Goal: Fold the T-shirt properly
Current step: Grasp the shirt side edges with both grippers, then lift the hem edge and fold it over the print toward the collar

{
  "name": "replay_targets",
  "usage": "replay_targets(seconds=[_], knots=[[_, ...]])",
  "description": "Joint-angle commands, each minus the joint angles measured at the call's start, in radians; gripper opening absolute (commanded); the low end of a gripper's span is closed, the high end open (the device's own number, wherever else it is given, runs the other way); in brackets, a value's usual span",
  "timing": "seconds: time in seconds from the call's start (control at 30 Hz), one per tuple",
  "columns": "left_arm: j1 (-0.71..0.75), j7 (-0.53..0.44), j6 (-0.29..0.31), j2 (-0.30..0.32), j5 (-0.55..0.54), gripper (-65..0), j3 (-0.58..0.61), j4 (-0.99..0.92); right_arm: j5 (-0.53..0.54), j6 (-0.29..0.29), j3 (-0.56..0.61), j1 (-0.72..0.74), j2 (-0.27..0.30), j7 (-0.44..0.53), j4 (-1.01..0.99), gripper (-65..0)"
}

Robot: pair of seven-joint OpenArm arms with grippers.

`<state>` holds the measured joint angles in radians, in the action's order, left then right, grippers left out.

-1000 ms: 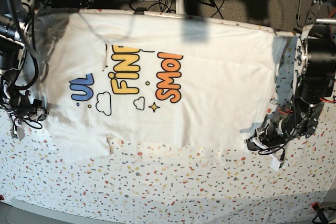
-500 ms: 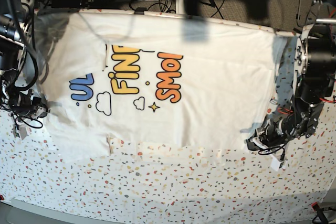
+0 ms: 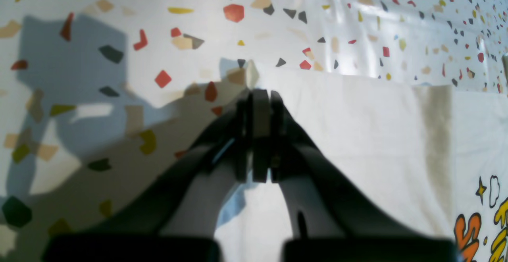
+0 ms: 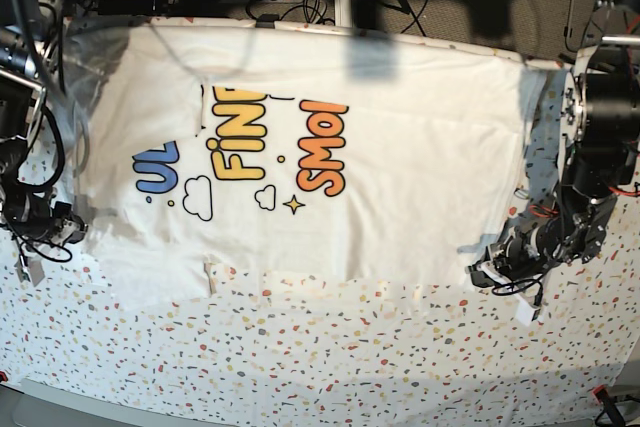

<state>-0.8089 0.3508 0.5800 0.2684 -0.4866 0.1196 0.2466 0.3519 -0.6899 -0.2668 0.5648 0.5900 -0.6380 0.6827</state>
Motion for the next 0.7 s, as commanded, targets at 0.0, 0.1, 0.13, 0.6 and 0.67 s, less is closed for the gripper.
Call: replay_targets(seconds=[0.0, 0.1, 0.13, 0.6, 0.67], knots=[[-0.036, 0.001, 0.012, 0.009, -0.011, -65.0, -0.002, 0.016, 0.019, -0.008, -0.002, 0.029, 0.023, 0.016, 0.021, -65.0], [-0.036, 0.045, 0.012, 0.01, -0.011, -65.0, -0.002, 0.035, 0.019, -0.008, -0.002, 0.007, 0.022, 0.016, 0.043, -65.0], [-0.036, 0.053, 0.012, 0.009, -0.012, -65.0, -0.002, 0.046, 0.019, -0.008, -0.002, -0.009, 0.022, 0.016, 0.06, -65.0], [0.081, 0.253, 0.012, 0.02, -0.161, -65.0, -0.002, 0.312, 0.014, -0.008, -0.031, -0.336, 0.022, 0.015, 0.453, -65.0], [0.143, 0.264, 0.012, 0.032, -0.196, -65.0, -0.002, 0.4, 0.015, -0.008, -0.065, -0.366, 0.022, 0.007, 0.483, -65.0]])
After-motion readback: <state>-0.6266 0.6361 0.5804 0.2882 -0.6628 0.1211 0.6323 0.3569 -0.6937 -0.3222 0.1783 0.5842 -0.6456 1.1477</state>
